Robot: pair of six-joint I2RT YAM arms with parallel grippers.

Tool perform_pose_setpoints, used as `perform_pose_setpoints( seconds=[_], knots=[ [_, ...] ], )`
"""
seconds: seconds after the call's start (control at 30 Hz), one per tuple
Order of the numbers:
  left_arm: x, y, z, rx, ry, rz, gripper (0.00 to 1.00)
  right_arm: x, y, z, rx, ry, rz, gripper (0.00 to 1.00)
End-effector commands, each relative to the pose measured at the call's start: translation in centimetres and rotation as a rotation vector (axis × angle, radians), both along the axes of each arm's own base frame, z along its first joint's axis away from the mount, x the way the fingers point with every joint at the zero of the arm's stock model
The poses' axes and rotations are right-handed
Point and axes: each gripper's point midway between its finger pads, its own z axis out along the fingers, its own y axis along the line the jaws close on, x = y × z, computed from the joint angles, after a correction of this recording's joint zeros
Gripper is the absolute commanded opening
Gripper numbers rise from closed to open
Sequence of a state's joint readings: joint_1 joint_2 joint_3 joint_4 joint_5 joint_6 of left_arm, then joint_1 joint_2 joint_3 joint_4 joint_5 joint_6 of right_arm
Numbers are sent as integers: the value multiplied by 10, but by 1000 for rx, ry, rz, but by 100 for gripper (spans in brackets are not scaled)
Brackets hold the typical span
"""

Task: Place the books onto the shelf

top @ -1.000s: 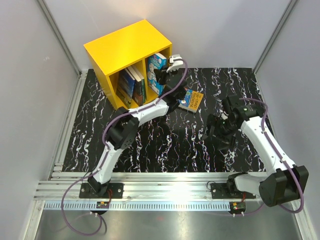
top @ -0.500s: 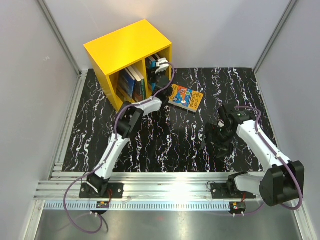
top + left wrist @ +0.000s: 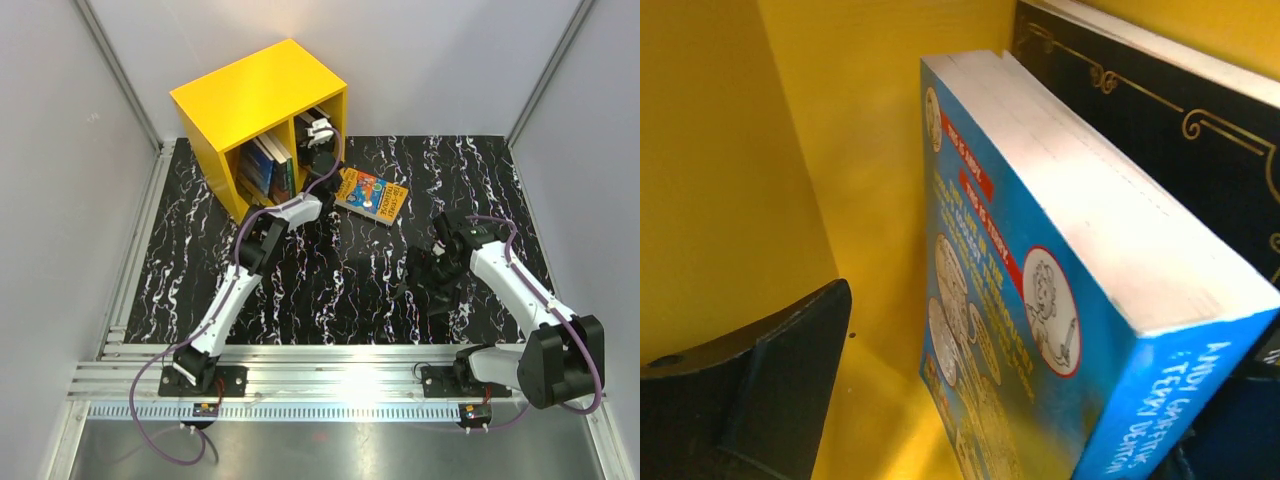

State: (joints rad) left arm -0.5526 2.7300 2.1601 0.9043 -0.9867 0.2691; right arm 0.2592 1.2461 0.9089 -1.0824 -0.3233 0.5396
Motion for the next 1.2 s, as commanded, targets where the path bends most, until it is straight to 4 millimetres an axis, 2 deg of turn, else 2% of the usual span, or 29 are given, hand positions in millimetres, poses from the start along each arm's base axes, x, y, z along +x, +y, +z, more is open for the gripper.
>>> perform_pose_setpoints(
  seconds=[0.0, 0.07, 0.1, 0.17, 0.2, 0.23, 0.27, 0.3, 0.37, 0.4, 0.47, 0.5, 0.53, 0.6, 0.63, 0.67, 0.7, 0.73, 0.77, 0.8, 0.83, 0.9, 0.93, 0.97, 1.0, 1.07, 1.1, 1.13, 1.17],
  knots=[
    [-4, -39, 48, -96, -149, -138, 95, 7, 9, 6, 40, -25, -5, 100],
    [-11, -42, 49, -84, -129, -137, 99, 9, 10, 9, 45, -35, -7, 100],
    [-17, -51, 51, -78, -124, -151, 99, 10, 10, 11, 48, -41, -7, 100],
    [-28, -57, 55, -78, -104, -148, 99, 13, 13, 16, 63, -57, -13, 100],
    [-38, -67, 68, -85, -107, -164, 99, 13, 13, 17, 66, -58, -18, 100],
    [-44, -70, 60, -85, -76, -164, 99, 15, 14, 21, 73, -73, -20, 100],
    [-49, -75, 61, -90, -66, -173, 99, 16, 16, 23, 80, -75, -22, 100],
    [-60, -84, 75, -108, -72, -193, 99, 17, 16, 25, 84, -83, -24, 100],
    [-72, -92, 63, -102, -8, -218, 99, 19, 17, 32, 94, -103, -23, 100],
    [-84, -99, 81, -126, -19, -242, 99, 21, 18, 35, 98, -116, -24, 100],
    [-99, -99, 65, -127, 46, -251, 99, 24, 19, 42, 108, -141, -25, 100],
    [-109, -98, 81, -141, 48, -259, 99, 25, 19, 45, 111, -151, -25, 100],
    [-115, -97, 71, -144, 103, -269, 99, 28, 20, 49, 117, -168, -24, 100],
    [-129, -102, 71, -255, 141, -340, 99, 34, 20, 55, 119, -202, -16, 100],
    [-139, -103, 57, -247, 226, -365, 99, 42, 21, 63, 121, -230, -12, 100],
    [-146, -106, 53, -314, 249, -392, 99, 48, 19, 67, 111, -254, -9, 100],
    [-159, -111, 59, -331, 282, -443, 99, 54, 19, 71, 106, -270, -10, 100],
    [-173, -110, 45, -324, 357, -448, 99, 67, 20, 80, 104, -307, -11, 100],
    [-183, -112, 46, -331, 390, -476, 99, 75, 20, 85, 106, -322, -17, 100],
    [-195, -117, 55, -378, 419, -539, 99, 83, 18, 90, 106, -338, -33, 100],
    [-212, -114, 35, -424, 508, -539, 99, 100, 19, 97, 109, -357, -42, 100],
    [-233, -121, 25, -495, 601, -623, 99, 119, 18, 104, 106, -361, -63, 100],
    [-248, -118, 25, -541, 645, -638, 99, 140, 19, 112, 110, -366, -84, 100],
    [-256, -119, 24, -560, 680, -660, 99, 151, 19, 115, 121, -363, -101, 100],
    [-272, -121, 26, -597, 746, -693, 99, 179, 17, 121, 165, -360, -153, 100],
    [-291, -120, 23, -619, 817, -718, 99, 212, 14, 119, 217, -358, -200, 100],
    [-306, -125, 22, -633, 874, -772, 99, 230, 11, 115, 231, -364, -221, 100],
    [-316, -122, 34, -647, 871, -797, 99, 264, 3, 100, 245, -360, -268, 99],
    [-327, -116, 27, -644, 899, -792, 99, 283, 0, 92, 252, -374, -270, 98]
  ],
)
